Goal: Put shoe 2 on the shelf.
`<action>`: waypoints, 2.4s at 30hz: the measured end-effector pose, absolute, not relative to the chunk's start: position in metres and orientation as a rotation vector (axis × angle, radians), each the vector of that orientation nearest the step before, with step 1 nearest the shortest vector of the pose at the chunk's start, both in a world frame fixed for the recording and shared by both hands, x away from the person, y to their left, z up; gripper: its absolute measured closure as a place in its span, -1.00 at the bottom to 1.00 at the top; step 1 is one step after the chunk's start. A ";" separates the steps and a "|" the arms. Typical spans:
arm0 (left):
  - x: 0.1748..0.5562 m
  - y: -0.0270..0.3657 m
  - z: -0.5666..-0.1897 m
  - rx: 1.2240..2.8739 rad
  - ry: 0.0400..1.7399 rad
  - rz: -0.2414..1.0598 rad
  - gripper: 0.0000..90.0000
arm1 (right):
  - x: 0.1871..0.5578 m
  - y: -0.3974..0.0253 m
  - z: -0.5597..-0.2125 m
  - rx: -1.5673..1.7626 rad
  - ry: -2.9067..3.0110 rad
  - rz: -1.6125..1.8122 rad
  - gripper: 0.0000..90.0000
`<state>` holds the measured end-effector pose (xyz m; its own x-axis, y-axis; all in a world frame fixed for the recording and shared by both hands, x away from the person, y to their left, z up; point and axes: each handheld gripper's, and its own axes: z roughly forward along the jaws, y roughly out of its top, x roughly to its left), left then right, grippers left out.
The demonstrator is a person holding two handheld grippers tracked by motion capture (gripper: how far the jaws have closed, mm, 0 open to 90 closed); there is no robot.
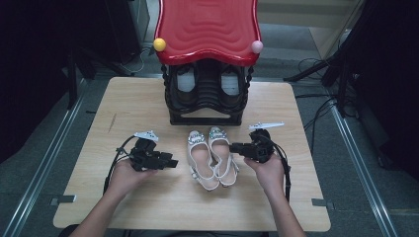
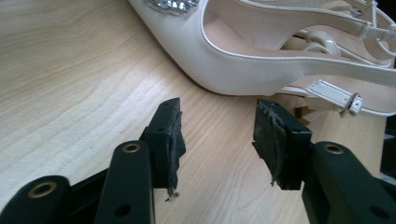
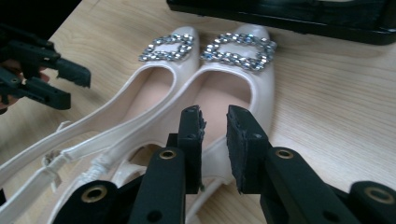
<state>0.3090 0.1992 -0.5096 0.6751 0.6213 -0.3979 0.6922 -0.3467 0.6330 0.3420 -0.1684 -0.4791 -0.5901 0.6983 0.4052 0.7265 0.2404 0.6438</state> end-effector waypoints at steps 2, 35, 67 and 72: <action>0.309 0.200 -0.509 2.068 1.019 -0.101 0.13 | 0.342 -0.166 -0.477 -1.390 -2.423 -1.323 0.55; 0.312 0.202 -0.514 2.085 1.018 -0.083 0.14 | 0.351 -0.087 -0.480 -1.323 -2.630 -0.935 0.22; 0.313 0.216 -0.511 2.038 1.051 -0.065 0.12 | 0.352 -0.073 -0.485 -1.381 -2.687 -0.631 0.81; 0.314 0.217 -0.511 2.041 1.055 -0.060 0.11 | 0.356 -0.076 -0.484 -1.375 -2.665 -0.632 0.86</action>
<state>0.3140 0.2172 -0.5114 0.6481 0.6592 -0.3813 0.6981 -0.3142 0.6434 0.3556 -0.0756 -0.4842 -0.5950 0.7635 0.2511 0.7950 0.5131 0.3235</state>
